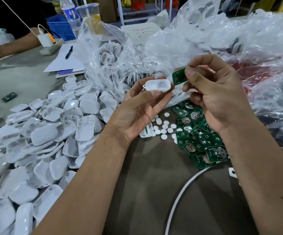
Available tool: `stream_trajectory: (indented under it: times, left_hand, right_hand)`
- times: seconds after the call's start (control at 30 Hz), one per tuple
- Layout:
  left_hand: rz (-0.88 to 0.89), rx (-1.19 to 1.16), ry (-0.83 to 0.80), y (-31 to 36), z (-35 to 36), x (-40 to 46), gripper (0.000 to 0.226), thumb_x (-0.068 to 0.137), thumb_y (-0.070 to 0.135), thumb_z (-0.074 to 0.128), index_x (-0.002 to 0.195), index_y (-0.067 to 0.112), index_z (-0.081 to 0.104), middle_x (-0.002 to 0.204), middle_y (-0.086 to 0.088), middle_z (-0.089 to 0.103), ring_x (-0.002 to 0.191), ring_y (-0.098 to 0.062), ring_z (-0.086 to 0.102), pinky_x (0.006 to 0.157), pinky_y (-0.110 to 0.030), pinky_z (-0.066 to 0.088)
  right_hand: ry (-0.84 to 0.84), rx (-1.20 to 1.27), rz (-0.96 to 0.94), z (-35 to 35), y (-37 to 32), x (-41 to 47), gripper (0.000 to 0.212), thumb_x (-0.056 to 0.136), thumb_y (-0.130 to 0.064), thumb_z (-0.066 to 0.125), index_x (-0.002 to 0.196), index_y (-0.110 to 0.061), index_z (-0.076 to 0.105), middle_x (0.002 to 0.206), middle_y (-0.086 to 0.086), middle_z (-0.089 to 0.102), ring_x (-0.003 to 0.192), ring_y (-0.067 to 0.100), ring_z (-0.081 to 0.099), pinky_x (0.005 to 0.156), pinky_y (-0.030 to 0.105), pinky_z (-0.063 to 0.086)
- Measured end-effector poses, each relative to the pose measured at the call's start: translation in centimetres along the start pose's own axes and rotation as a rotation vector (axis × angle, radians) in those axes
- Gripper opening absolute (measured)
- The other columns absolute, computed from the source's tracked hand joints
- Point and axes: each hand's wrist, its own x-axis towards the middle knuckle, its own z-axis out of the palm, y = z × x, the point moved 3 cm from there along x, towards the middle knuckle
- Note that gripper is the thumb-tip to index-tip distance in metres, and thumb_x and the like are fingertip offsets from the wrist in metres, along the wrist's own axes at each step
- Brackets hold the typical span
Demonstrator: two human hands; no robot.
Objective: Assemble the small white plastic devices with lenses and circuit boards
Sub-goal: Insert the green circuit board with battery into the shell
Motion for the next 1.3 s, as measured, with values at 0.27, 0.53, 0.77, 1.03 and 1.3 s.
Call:
stream_trajectory:
  times: [0.27,0.53,0.77,1.03,1.3]
  left_hand:
    - [0.088,0.167,0.033,0.0,-0.3,0.2,0.038,0.075,-0.018,0.065,0.097,0.012,0.067,0.117,-0.009,0.073,0.109,-0.026,0.068,0.097,-0.038,0.058]
    - [0.156,0.247,0.033,0.0,-0.3,0.4,0.036,0.074,-0.018,0.067,0.096,0.010,0.069,0.114,-0.010,0.074,0.105,-0.025,0.070,0.091,-0.035,0.059]
    - [0.279,0.436,0.057,-0.2,-0.2,0.4,0.041,0.072,-0.022,0.071,0.104,0.002,0.061,0.119,-0.013,0.073,0.107,-0.023,0.071,0.091,-0.037,0.059]
    - [0.464,0.637,0.206,-1.3,0.6,0.2,0.045,0.070,-0.020,0.081,0.104,-0.003,0.057,0.112,-0.013,0.076,0.098,-0.022,0.076,0.079,-0.030,0.060]
    - [0.470,0.779,0.266,-2.3,1.5,0.0,0.044,0.070,-0.014,0.085,0.105,-0.006,0.060,0.106,-0.014,0.077,0.091,-0.020,0.077,0.076,-0.030,0.061]
  right_hand:
    - [-0.017,0.086,0.079,0.1,0.2,0.0,0.010,0.083,-0.011,0.074,0.091,-0.010,0.067,0.092,0.013,0.078,0.074,0.016,0.067,0.060,0.020,0.048]
    - [-0.012,0.038,0.056,0.1,0.1,0.1,0.036,0.076,-0.005,0.077,0.110,-0.010,0.067,0.075,-0.006,0.075,0.080,0.010,0.071,0.076,0.022,0.056]
    - [0.071,0.011,0.066,-0.3,0.2,-0.1,0.024,0.072,-0.012,0.082,0.095,-0.015,0.078,0.082,0.003,0.078,0.076,0.014,0.070,0.066,0.022,0.055]
    - [0.170,-0.243,-0.070,-0.2,0.3,0.1,0.011,0.083,-0.009,0.086,0.091,-0.014,0.080,0.072,0.003,0.076,0.059,0.012,0.067,0.054,0.019,0.050]
    - [0.250,-0.388,-0.088,-0.7,0.7,0.4,0.012,0.080,-0.014,0.088,0.076,-0.022,0.080,0.068,-0.002,0.076,0.055,0.009,0.064,0.057,0.026,0.052]
